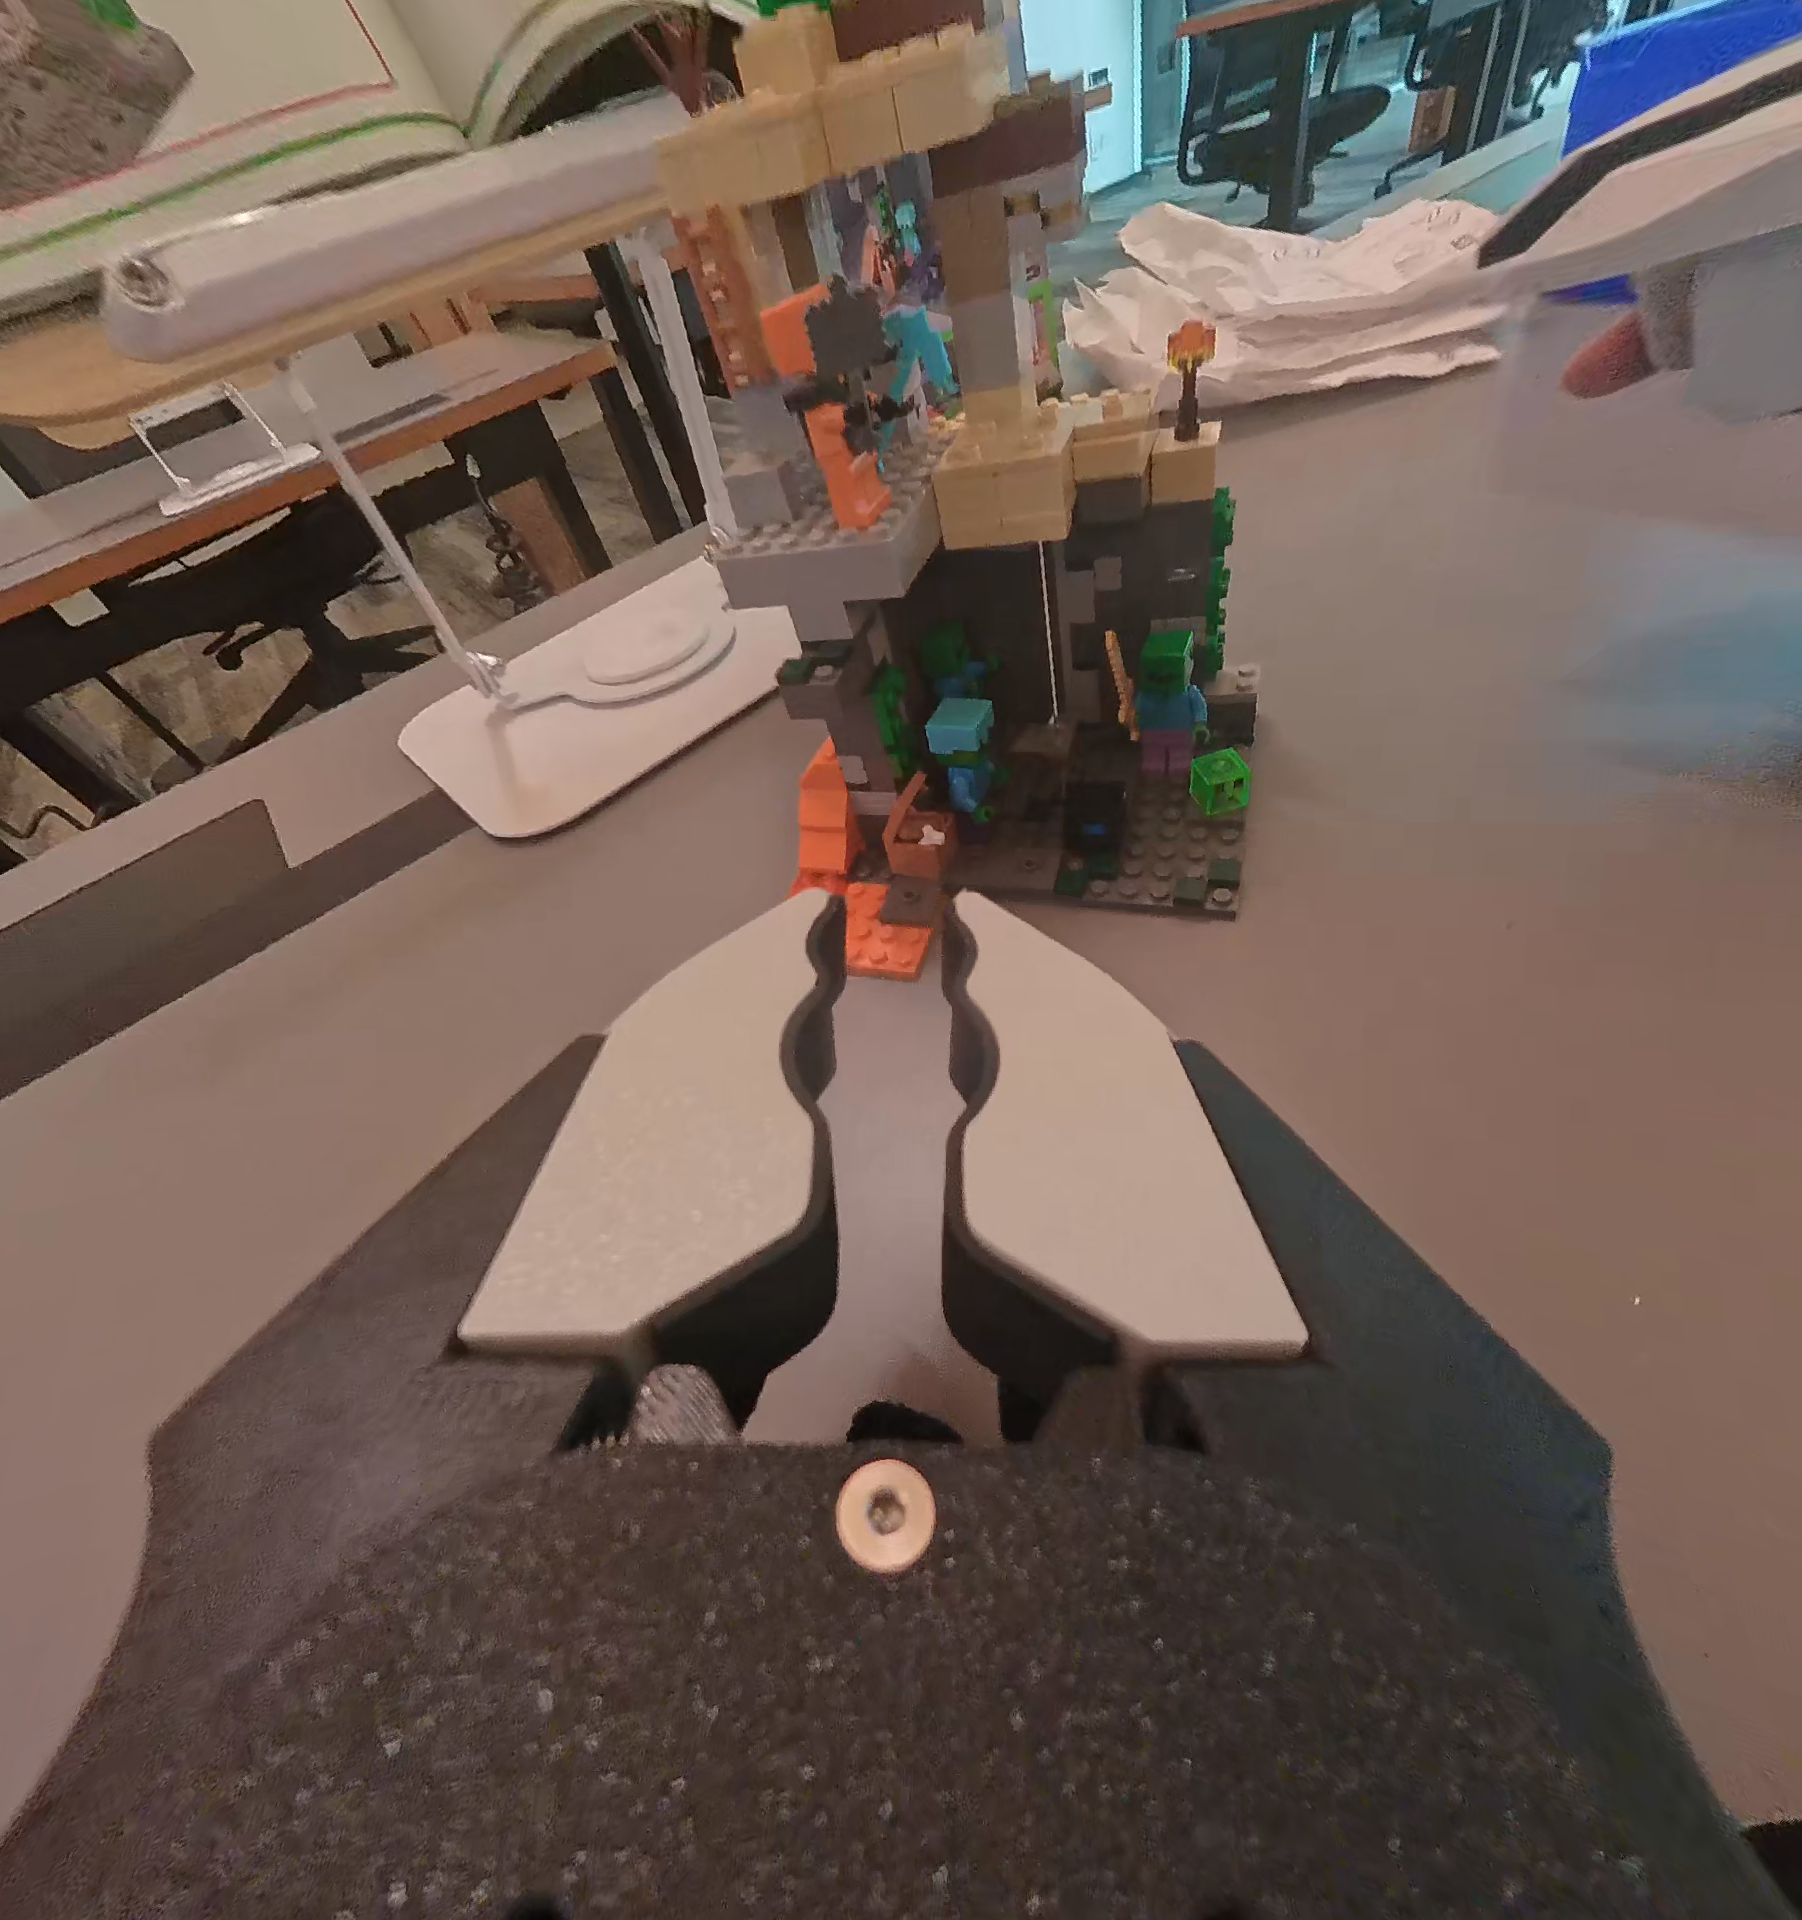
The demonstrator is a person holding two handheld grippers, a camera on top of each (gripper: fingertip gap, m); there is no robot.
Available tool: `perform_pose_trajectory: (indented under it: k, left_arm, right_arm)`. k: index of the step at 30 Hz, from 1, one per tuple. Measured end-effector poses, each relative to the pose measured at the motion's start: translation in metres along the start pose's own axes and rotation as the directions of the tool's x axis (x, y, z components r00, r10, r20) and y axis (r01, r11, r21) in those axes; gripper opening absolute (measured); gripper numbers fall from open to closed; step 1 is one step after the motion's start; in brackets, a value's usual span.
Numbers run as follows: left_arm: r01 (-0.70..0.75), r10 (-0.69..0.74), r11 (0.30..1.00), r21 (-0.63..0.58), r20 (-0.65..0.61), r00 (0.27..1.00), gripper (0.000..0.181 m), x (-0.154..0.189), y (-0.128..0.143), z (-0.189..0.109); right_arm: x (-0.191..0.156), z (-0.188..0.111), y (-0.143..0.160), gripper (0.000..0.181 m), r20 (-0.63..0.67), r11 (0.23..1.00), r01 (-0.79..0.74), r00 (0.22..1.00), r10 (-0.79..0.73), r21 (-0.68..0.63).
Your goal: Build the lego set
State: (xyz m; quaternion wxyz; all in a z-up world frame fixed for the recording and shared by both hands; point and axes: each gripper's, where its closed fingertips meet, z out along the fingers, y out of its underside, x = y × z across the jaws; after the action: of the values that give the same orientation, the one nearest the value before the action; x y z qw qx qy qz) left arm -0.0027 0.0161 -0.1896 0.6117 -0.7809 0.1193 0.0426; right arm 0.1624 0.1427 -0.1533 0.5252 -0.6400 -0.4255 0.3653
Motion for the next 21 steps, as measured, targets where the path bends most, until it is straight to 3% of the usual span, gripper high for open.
perform_pose_trajectory:
  k: [2,4,8,15,21]
  left_arm:
    - [-0.011,0.009,0.999,0.048,0.035,0.999,0.012,-0.005,-0.008,-0.006]
    - [-0.056,0.036,0.984,0.171,0.117,0.992,0.000,-0.015,-0.030,-0.022]
    - [-0.078,-0.007,0.939,0.335,0.245,0.970,0.000,-0.034,-0.063,-0.058]
    - [0.039,-0.109,0.931,0.363,0.175,0.978,0.000,-0.040,-0.057,-0.058]
    - [0.072,-0.118,0.932,0.354,0.111,0.987,0.000,-0.035,-0.047,-0.048]
  right_arm:
    - [0.008,-0.013,-0.011,0.024,-0.005,0.998,-0.038,0.999,0.039,0.054]
    - [0.017,-0.024,-0.025,0.027,-0.026,0.989,-0.050,0.998,0.054,0.137]
    - [0.027,-0.030,-0.037,0.033,-0.082,0.979,-0.018,0.996,0.035,0.204]
    - [0.016,-0.024,-0.026,0.002,-0.077,0.980,0.077,0.995,-0.063,0.184]
    - [0.005,-0.021,-0.023,0.000,0.038,0.978,-0.005,0.999,-0.003,0.210]
